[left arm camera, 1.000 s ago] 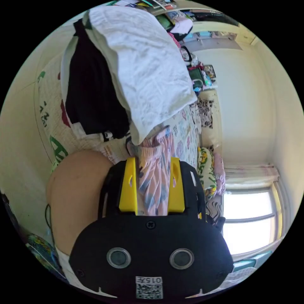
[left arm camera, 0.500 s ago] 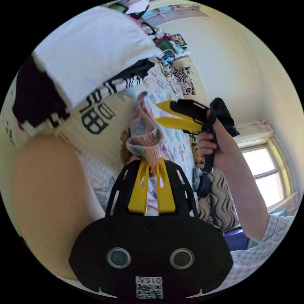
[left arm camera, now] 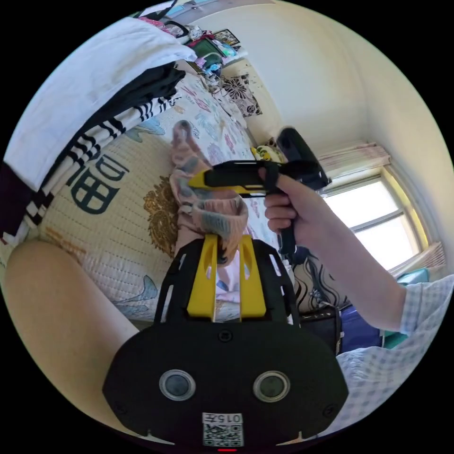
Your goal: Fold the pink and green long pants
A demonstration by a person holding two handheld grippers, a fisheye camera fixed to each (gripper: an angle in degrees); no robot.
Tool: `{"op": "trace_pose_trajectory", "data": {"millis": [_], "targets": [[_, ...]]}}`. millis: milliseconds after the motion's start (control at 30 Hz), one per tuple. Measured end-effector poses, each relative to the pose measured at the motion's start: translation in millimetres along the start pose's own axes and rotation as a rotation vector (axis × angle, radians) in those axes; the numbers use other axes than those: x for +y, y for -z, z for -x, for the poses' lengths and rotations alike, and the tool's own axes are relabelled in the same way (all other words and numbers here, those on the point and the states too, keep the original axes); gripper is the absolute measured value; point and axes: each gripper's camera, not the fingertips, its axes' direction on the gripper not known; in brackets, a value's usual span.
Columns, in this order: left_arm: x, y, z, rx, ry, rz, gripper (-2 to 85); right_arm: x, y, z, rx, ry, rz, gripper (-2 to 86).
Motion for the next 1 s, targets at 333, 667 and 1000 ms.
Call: {"op": "trace_pose_trajectory", "data": {"millis": [333, 667, 1000], "targets": [[14.2, 82.0, 16.4, 0.157, 0.128, -0.258, 8.6, 64.7, 1.1, -107.0, -0.184, -0.183, -0.234, 2.6], [24.4, 28.4, -94.5, -0.015, -0.385, 0.14, 11.3, 73.9, -42.9, -156.5, -0.33, -0.207, -0.288, 3.5], [26.0, 100.4, -59.5, 0.071, -0.234, -0.093, 3.6, 21.1, -47.9, -194.5, -0.355, -0.302, -0.338, 7.9]]}}
